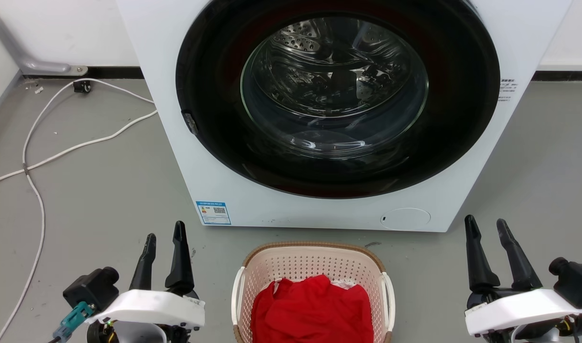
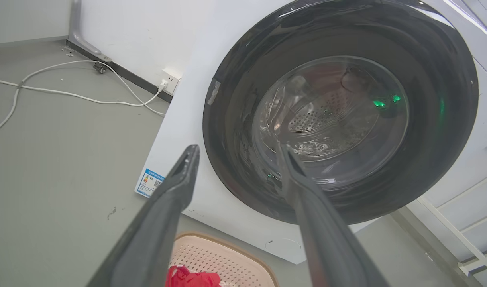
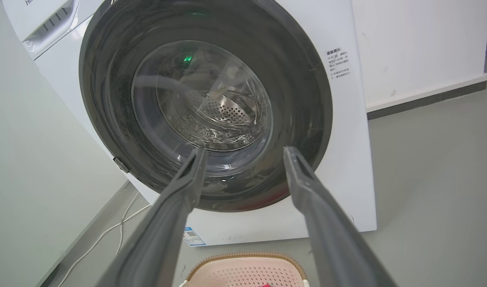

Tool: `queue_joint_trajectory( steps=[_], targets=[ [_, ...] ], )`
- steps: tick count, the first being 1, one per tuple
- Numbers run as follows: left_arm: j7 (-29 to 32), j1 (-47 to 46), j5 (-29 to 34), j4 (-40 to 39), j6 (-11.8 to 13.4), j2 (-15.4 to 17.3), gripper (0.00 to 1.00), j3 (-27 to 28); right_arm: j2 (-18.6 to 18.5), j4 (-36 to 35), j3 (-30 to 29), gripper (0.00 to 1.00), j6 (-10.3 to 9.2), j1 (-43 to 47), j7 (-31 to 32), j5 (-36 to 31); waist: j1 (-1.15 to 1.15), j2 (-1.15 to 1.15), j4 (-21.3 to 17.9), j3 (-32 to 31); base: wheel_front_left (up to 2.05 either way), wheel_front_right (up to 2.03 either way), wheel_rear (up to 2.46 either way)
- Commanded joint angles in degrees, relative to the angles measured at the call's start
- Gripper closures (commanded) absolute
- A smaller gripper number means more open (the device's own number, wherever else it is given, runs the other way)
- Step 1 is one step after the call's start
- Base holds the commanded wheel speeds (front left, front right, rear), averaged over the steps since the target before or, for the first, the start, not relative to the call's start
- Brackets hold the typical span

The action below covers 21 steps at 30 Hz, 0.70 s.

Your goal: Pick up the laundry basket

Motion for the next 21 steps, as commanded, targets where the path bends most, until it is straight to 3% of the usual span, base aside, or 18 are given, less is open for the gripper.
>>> queue_joint_trajectory(
  steps=[1, 21],
  targets=[
    [-0.7, 0.1, 1.8, -1.0, 0.4, 0.1, 0.0, -0.1, -0.1, -1.1, 0.1, 0.0, 0.0, 0.2, -0.6, -2.1, 0.0, 0.0, 0.0, 0.0, 0.0, 0.0, 0.0],
    [-3.4, 1.4, 12.7, -1.5, 2.0, 0.1, 0.0, -1.4, -0.1, -1.7, 1.8, 0.0, 0.0, 1.9, -3.4, -14.9, 0.0, 0.0, -0.1, 0.2, 0.0, 0.0, 0.0]
  ],
)
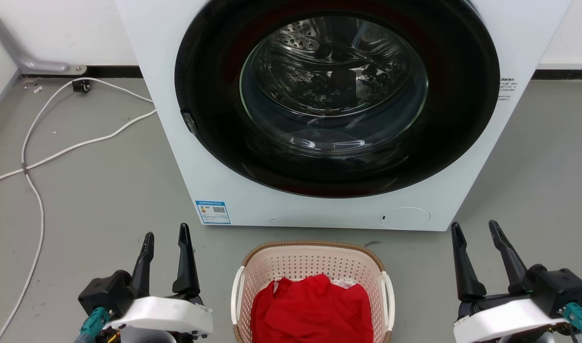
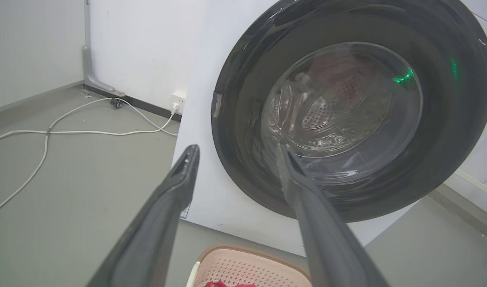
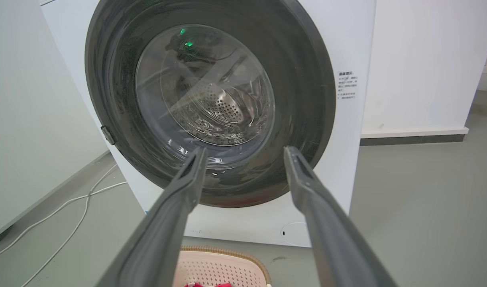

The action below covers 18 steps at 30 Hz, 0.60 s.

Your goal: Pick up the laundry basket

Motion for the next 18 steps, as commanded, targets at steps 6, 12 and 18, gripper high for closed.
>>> queue_joint_trajectory(
  steps=[6, 12, 18],
  targets=[
    [-1.2, 0.8, 4.1, -0.4, 0.9, 0.1, 0.0, -0.5, -0.1, -0.6, 0.4, 0.0, -0.02, 0.9, -1.3, -4.5, 0.0, 0.0, -0.1, 0.1, 0.0, 0.0, 0.0],
    [-1.9, 1.0, 6.8, -0.5, 1.4, 0.1, 0.0, -1.0, -0.1, -0.8, 0.3, 0.0, -0.02, 1.2, -2.1, -7.8, 0.0, 0.0, 0.0, 0.1, 0.0, 0.0, 0.0],
    [-2.6, 1.2, 9.4, -0.5, 1.8, 0.1, 0.0, -1.4, -0.1, -0.8, 0.5, 0.0, -0.02, 1.6, -2.6, -10.8, 0.0, 0.0, 0.0, 0.1, 0.0, 0.0, 0.0]
  ],
)
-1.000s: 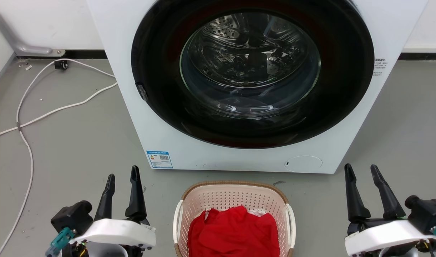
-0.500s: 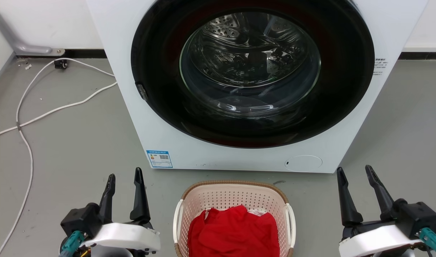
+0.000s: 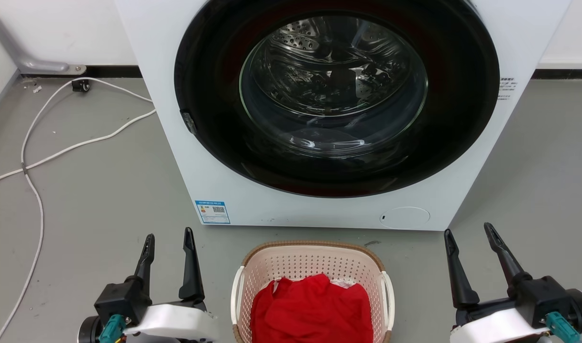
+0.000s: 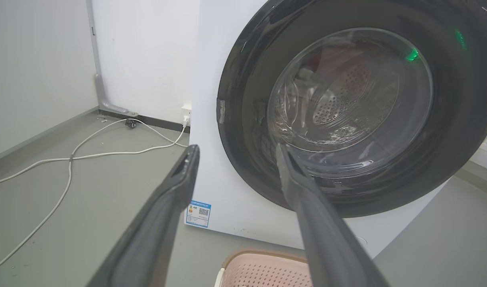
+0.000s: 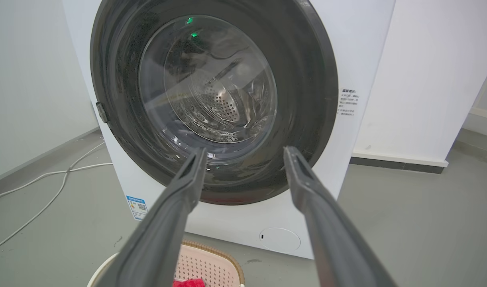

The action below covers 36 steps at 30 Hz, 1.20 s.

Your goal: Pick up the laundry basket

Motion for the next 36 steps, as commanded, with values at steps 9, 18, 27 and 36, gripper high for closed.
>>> queue_joint_trajectory(
  steps=[9, 18, 27, 36],
  targets=[
    [-1.3, 0.7, 4.5, -0.2, 0.6, 0.1, 0.0, -0.6, 0.0, -0.1, 0.2, 0.0, -0.02, 0.9, -1.3, -4.7, 0.0, 0.0, -0.2, 0.1, 0.0, 0.0, 0.0],
    [-2.2, 1.3, 8.0, -0.1, 1.1, 0.1, 0.0, -0.8, 0.0, 0.0, 0.3, 0.0, -0.02, 1.3, -2.2, -8.3, 0.0, 0.0, -0.3, 0.2, 0.0, 0.0, 0.0],
    [-2.3, 1.4, 8.2, 0.3, 1.2, 0.1, 0.0, -0.8, 0.0, 0.6, 0.2, 0.0, -0.03, 1.4, -2.2, -8.4, 0.0, 0.0, -0.2, 0.1, 0.0, 0.0, 0.0],
    [-2.3, 1.3, 8.1, 0.5, 1.2, 0.1, 0.0, -0.9, 0.0, 0.9, 0.3, 0.0, -0.03, 1.3, -2.2, -8.1, 0.0, 0.0, -0.1, 0.1, 0.0, 0.0, 0.0]
  ],
)
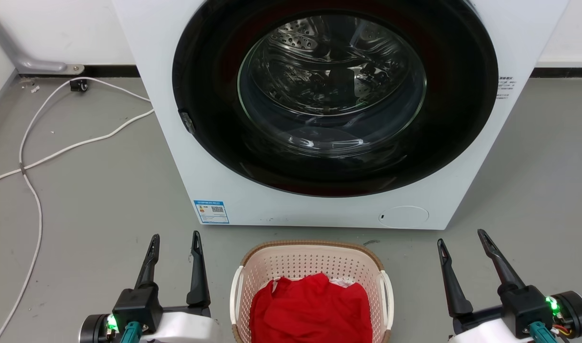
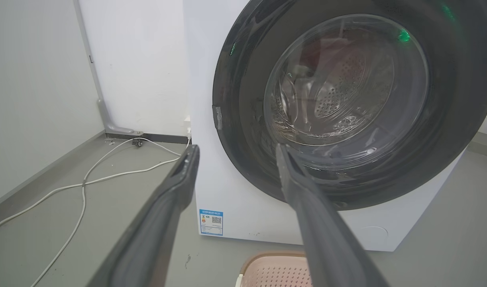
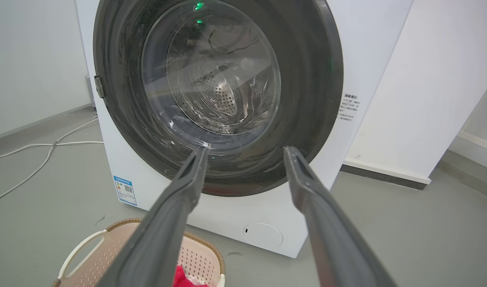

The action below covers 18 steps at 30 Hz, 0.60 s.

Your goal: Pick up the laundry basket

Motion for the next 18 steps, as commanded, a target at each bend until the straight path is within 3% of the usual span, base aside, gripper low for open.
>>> queue_joint_trajectory(
  steps=[1, 13, 18],
  targets=[
    [-0.2, 0.5, -0.2, 0.1, 0.1, 0.1, 0.0, 0.1, 0.0, 0.2, 0.0, 0.0, -0.04, 0.2, -0.1, 0.3, 0.0, 0.0, 0.0, 0.0, 0.0, 0.0, 0.0],
    [-0.2, -1.2, -0.3, 0.5, -0.3, 0.1, 0.0, 0.1, 0.0, -0.3, 0.1, 0.0, -0.04, -1.5, -0.1, 0.5, 0.0, 0.0, 0.1, 1.8, 0.0, 0.0, 0.0],
    [-0.2, -4.2, -0.2, 3.8, -1.8, 0.0, 0.0, 0.6, 0.0, 0.9, 0.4, 0.0, -0.04, -4.5, -0.1, 0.0, 0.0, 0.0, -0.1, 4.3, 0.0, 0.0, 0.0]
  ],
)
